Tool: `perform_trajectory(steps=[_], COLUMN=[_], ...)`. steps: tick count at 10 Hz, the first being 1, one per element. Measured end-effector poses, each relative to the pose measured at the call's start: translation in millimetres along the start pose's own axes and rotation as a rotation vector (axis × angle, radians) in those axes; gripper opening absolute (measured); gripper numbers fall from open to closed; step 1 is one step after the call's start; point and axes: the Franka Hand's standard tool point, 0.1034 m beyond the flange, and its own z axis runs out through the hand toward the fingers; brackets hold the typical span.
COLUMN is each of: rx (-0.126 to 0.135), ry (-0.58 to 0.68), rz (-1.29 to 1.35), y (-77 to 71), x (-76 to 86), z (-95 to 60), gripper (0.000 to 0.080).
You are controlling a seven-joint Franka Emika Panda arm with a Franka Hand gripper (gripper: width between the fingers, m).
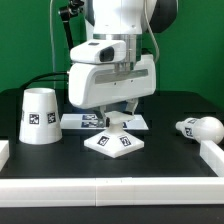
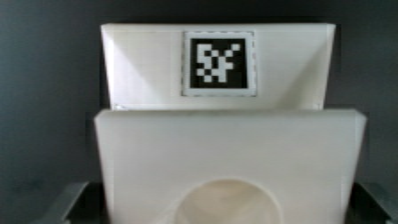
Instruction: Assemble lamp
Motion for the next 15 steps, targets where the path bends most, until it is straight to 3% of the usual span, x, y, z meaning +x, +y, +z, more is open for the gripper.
perform_trajectory(steps=[1, 6, 11, 15], rx=[0.000, -0.002, 0.023, 0.016], ry=[0.002, 0.027, 0.045, 0.078], rz=[0.012, 0.089, 0.516, 0.512], y=[-0.3, 5.4, 1.6, 11.0], x=[4.7, 75.8, 139.4, 166.1], z=[0.1, -0.6, 1.2, 2.3], gripper=[0.0535, 0.0537, 0.0537, 0.0537])
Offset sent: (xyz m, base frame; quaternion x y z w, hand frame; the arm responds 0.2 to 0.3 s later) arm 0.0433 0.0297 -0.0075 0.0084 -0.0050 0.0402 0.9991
